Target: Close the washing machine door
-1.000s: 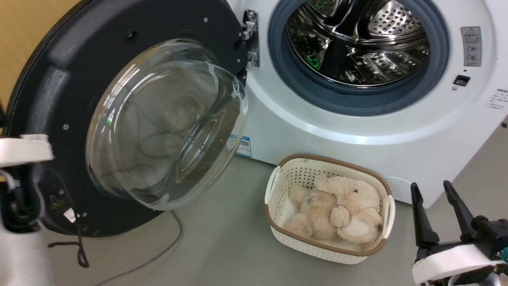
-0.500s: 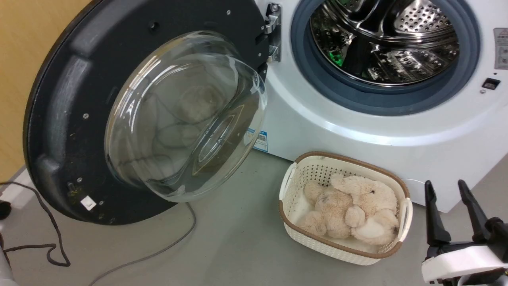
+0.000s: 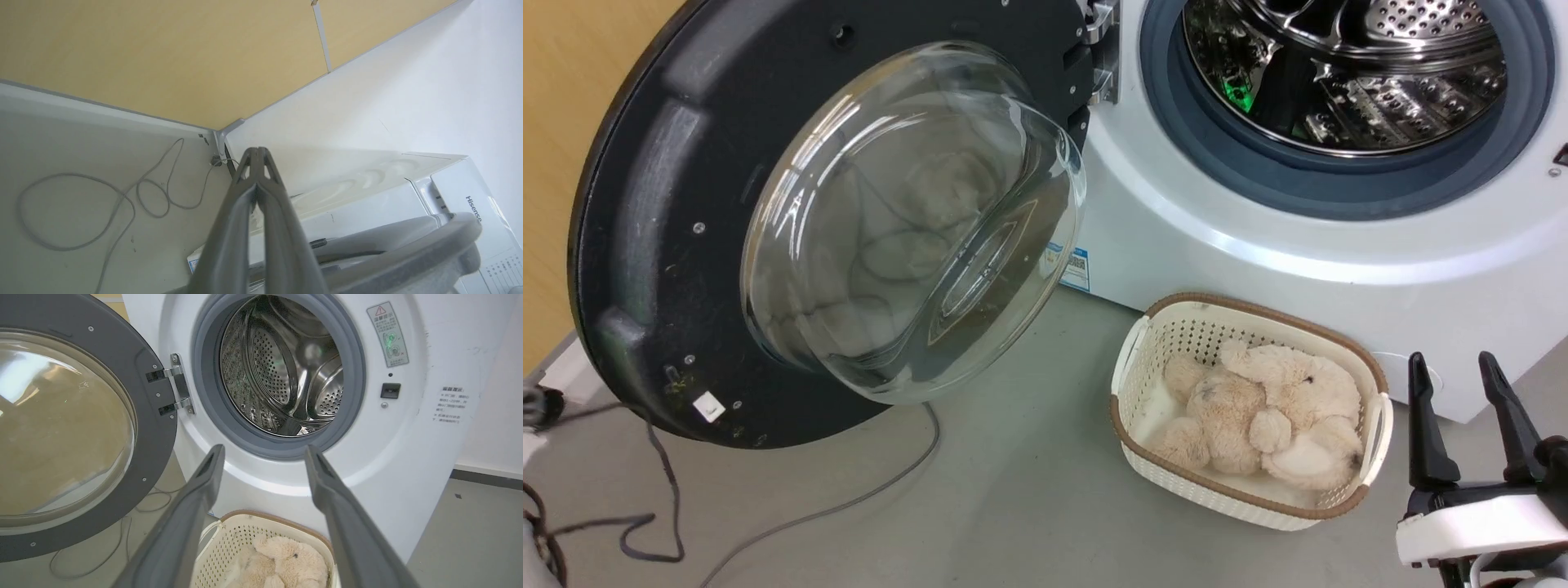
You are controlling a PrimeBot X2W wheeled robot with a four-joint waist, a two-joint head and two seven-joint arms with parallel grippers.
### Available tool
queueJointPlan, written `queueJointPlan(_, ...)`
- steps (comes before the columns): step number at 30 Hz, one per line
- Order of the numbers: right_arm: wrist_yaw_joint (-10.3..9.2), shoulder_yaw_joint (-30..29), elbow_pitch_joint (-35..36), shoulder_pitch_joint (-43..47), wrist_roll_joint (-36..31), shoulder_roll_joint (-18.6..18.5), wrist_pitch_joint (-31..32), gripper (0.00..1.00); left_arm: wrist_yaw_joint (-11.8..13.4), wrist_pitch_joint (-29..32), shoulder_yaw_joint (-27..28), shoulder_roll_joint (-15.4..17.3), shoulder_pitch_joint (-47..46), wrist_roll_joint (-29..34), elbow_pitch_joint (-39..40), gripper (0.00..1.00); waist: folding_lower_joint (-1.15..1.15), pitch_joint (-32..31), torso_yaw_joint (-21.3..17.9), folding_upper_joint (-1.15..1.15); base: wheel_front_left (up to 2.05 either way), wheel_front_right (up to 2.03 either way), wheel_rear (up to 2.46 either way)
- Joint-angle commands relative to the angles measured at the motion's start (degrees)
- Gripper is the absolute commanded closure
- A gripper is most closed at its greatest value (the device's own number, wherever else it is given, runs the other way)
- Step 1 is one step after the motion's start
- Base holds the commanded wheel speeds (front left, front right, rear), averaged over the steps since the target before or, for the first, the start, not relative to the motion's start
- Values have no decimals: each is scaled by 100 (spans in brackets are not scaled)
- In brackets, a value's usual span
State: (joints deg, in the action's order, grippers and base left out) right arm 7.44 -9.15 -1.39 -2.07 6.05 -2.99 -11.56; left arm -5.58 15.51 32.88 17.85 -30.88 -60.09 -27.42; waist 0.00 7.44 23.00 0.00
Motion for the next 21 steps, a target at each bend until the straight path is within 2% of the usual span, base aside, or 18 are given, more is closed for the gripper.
queueJointPlan(1,4,-22,4,-99,22,9,-74,0,-50,89,49,-35,106,-236,-57,100,0,31,6,0,0,0,0)
queueJointPlan(12,4,-12,42,-299,-4,11,-206,0,-119,694,-218,-294,450,-1369,-34,100,0,324,60,0,0,0,0)
queueJointPlan(17,4,-53,55,-362,4,11,-266,0,-150,1007,-384,-376,628,-1881,226,100,0,446,129,0,0,0,0)
queueJointPlan(21,4,-118,43,-374,29,11,-314,0,-175,1528,-695,-422,864,-2290,615,100,0,493,212,0,0,0,0)
